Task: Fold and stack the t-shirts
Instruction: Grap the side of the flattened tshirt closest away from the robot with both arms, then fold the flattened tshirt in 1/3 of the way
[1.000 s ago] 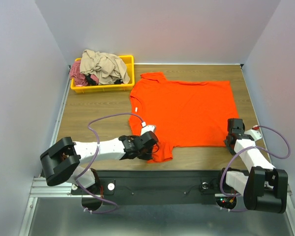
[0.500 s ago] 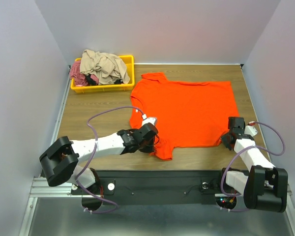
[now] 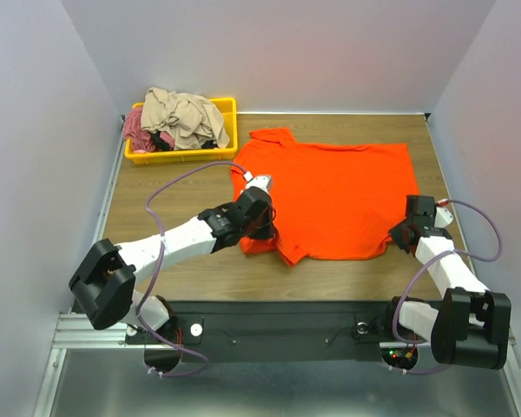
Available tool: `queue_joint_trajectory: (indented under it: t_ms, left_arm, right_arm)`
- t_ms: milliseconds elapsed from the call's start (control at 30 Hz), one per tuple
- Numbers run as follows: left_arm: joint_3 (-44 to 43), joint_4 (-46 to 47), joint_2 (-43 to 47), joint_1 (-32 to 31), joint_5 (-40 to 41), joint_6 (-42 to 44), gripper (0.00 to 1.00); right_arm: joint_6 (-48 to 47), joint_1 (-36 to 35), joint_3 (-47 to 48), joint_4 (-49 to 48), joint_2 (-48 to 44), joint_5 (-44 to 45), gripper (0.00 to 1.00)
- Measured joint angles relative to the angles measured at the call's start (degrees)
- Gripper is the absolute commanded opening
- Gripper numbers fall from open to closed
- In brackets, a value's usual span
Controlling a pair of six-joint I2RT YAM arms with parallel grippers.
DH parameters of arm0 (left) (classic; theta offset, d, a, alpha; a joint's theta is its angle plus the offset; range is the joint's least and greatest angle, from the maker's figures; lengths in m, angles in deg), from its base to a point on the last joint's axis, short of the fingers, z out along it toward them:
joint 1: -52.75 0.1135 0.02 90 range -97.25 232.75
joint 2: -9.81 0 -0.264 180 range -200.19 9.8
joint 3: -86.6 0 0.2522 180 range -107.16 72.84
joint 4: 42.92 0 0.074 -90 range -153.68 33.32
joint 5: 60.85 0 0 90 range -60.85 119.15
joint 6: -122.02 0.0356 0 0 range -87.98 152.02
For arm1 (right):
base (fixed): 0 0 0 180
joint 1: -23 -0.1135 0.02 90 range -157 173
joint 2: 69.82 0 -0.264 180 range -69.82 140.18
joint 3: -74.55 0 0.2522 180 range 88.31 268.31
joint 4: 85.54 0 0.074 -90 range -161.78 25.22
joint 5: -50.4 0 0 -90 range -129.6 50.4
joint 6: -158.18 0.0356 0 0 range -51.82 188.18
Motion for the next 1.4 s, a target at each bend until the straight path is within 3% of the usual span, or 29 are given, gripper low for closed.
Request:
queue_joint_trajectory:
  t_ms: [300,767,1300,1333,1400]
  left_arm:
    - [-6.3,3.1,-5.7,7.1,-0.9,1.3,0.0]
    - [-20.0,4.4,-17.6,14.8,-1.7,2.9,0.0]
    - [-40.1,4.6,-36.4,21.6,-10.9,18.8,0.0]
    - [-42.1,4.1,-37.8,21.9,-11.5,20.1,0.03]
    - [-45.4,3.7,-40.5,22.3,-12.2,21.9,0.22]
  right_arm:
    - [-1.9,0.0,5.2,0.0,4.1,0.9,0.0]
    - [-3.5,0.0,16.3,-0.2,17.6,3.1,0.0]
    - [-7.0,0.0,23.1,-2.5,27.5,5.0,0.0]
    - [-7.3,0.0,23.1,-2.8,27.7,5.0,0.01]
    - [-7.8,0.0,23.2,-3.3,28.4,5.2,0.01]
